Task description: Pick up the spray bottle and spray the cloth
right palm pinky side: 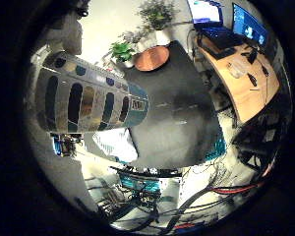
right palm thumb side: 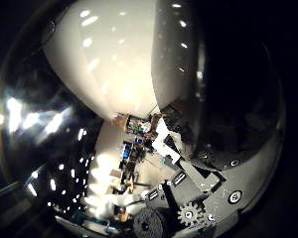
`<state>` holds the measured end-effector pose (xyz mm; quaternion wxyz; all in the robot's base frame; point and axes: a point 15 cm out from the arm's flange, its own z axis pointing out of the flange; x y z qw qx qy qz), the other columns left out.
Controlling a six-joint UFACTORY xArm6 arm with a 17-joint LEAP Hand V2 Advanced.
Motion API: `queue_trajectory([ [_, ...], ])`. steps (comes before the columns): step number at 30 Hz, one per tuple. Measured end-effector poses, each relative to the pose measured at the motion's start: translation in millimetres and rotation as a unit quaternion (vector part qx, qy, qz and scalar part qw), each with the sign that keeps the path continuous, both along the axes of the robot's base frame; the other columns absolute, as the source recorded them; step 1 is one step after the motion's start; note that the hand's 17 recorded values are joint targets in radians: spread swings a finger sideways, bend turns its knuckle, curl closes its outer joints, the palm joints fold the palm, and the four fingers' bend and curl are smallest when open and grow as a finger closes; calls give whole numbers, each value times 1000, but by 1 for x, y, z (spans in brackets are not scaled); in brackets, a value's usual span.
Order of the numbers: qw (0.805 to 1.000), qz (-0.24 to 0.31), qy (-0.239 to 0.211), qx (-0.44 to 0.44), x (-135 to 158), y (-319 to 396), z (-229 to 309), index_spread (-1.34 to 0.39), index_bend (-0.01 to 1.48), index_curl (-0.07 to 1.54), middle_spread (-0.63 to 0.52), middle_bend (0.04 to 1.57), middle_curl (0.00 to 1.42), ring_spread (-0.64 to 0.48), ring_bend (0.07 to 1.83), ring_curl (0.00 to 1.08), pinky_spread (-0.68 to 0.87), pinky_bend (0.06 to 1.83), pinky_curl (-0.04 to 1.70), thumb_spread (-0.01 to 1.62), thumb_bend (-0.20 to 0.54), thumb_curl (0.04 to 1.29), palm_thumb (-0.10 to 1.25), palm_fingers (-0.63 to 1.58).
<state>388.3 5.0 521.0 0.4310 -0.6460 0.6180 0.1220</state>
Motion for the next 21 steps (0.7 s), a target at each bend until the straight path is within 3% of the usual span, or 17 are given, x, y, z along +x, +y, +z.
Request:
queue_trajectory([
  [10, 986, 145, 64, 48, -20, 119, 10, -342, 952, 883, -233, 1210, 931, -212, 1451, 635, -309, 1357, 618, 1007, -11, 891, 929, 1161],
  [21, 957, 195, 200, 77, -12, 177, -45, -341, 951, 879, -230, 1207, 925, -213, 1452, 639, -312, 1352, 611, 963, -13, 898, 940, 1164],
])
